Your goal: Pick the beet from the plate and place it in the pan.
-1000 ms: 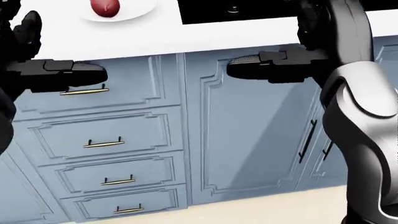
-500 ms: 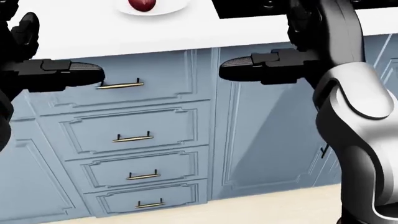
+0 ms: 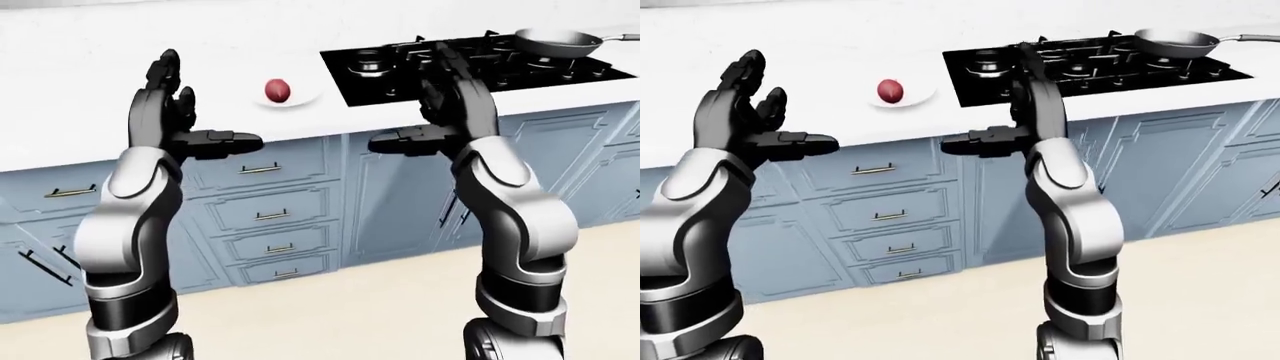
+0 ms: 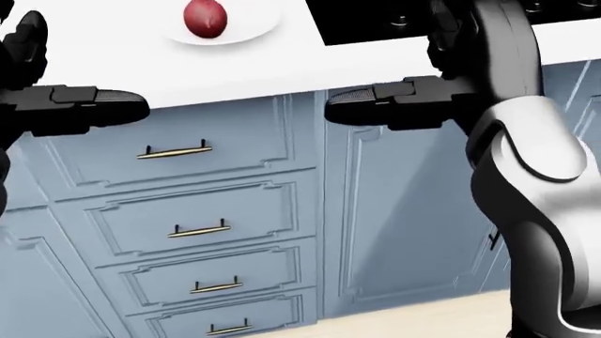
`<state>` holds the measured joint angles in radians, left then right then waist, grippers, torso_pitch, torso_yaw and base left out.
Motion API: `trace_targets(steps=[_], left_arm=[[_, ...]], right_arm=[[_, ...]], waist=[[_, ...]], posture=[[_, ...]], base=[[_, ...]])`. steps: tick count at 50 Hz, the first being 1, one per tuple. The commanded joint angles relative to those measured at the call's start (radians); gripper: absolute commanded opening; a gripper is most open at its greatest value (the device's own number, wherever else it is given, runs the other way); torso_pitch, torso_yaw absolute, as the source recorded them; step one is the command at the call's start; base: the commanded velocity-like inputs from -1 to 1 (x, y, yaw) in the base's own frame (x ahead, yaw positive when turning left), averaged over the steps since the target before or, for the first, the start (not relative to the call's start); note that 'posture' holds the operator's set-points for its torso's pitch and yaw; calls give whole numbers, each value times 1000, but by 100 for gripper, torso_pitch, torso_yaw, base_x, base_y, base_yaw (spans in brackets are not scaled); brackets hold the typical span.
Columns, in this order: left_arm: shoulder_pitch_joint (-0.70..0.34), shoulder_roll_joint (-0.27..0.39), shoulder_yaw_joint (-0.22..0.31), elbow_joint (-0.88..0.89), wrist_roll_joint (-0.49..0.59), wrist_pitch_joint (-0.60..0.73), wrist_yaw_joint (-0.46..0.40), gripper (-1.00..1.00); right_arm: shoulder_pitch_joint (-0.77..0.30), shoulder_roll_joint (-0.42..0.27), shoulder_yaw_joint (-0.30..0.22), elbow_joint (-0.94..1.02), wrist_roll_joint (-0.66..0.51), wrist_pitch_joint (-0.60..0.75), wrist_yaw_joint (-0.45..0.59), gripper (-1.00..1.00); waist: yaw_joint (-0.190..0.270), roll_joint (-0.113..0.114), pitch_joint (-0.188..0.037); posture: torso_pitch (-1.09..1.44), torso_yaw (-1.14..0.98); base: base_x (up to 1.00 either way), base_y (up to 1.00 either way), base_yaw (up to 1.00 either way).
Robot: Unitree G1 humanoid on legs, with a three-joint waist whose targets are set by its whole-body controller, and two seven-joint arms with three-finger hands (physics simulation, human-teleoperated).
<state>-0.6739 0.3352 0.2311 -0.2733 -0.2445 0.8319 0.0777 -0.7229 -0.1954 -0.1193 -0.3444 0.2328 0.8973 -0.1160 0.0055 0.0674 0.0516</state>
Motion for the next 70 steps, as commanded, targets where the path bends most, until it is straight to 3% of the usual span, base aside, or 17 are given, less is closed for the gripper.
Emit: trace_targets(steps=[1, 8, 11, 12, 14, 20, 24, 25, 33, 37, 46, 51, 52, 53, 61, 64, 70], left_arm=[[-40, 9, 2, -34, -1, -23, 0, 100], [-41, 11, 4, -39, -4, -19, 3, 100], [-41, 11, 3, -39, -5, -20, 3, 100], [-41, 11, 2, -37, -4, -21, 3, 100], [-40, 11, 1, -35, -3, -24, 2, 100], [-39, 11, 1, -31, -2, -27, 0, 100], [-37, 11, 2, -28, -2, -32, -2, 100], [-38, 11, 2, -27, -2, -31, -1, 100], [-39, 11, 2, -34, -2, -23, 1, 100], [-39, 12, 3, -34, -2, -24, 0, 100], [-37, 11, 1, -32, 1, -30, -2, 100], [-38, 10, 1, -31, 2, -29, -3, 100], [-38, 10, 1, -30, 2, -30, -3, 100], [-39, 11, 1, -31, 2, -27, -3, 100], [-36, 11, 2, -33, 2, -29, -5, 100], [-36, 11, 1, -33, 3, -29, -6, 100], [-39, 10, 1, -36, 3, -25, -5, 100]], right_arm=[[-37, -14, -17, -36, -4, -27, -1, 100], [-36, -13, -17, -39, -5, -25, 0, 100], [-36, -13, -16, -39, -6, -26, 1, 100], [-35, -13, -16, -38, -7, -27, 2, 100], [-36, -12, -16, -38, -7, -26, 2, 100], [-33, -8, -13, -30, -11, -36, 3, 100], [-33, -7, -13, -30, -12, -36, 4, 100], [-31, -7, -13, -29, -13, -38, 5, 100], [-32, -9, -14, -32, -14, -34, 7, 100], [-37, -8, -14, -38, -13, -24, 4, 100], [-28, -6, -11, -30, -20, -41, 9, 100], [-27, -5, -9, -26, -23, -44, 12, 100], [-28, -4, -9, -27, -24, -42, 11, 100], [-30, -4, -9, -29, -24, -38, 10, 100], [-31, -1, -8, -36, -26, -29, 11, 100], [-34, -2, -11, -44, -24, -19, 9, 100], [-34, -2, -11, -39, -24, -25, 9, 100]], waist=[[-8, 12, -26], [6, -61, -21], [11, -142, -43], [0, -103, -34], [1, -118, -29], [-9, -62, -19], [-21, 35, -41], [-10, 2, -39], [3, -40, -30], [13, -122, -41], [-9, -70, -23], [-25, 41, -66], [-11, 5, -35], [-16, 22, -27], [6, -56, -29], [13, -130, -46], [-5, -95, -37]], posture=[[0, 0], [0, 0], [0, 0], [0, 0], [0, 0], [0, 0], [0, 0], [0, 0], [0, 0], [0, 0], [0, 0], [0, 0], [0, 0], [0, 0], [0, 0], [0, 0], [0, 0]], base=[[21, 0, 0], [24, 0, 0], [24, 0, 0], [25, 0, 0], [25, 0, 0], [25, 0, 0], [25, 0, 0], [25, 0, 0], [25, 0, 0], [25, 0, 0], [24, 0, 0], [25, 0, 0], [25, 0, 0], [24, 0, 0], [24, 0, 0], [24, 0, 0], [24, 0, 0]])
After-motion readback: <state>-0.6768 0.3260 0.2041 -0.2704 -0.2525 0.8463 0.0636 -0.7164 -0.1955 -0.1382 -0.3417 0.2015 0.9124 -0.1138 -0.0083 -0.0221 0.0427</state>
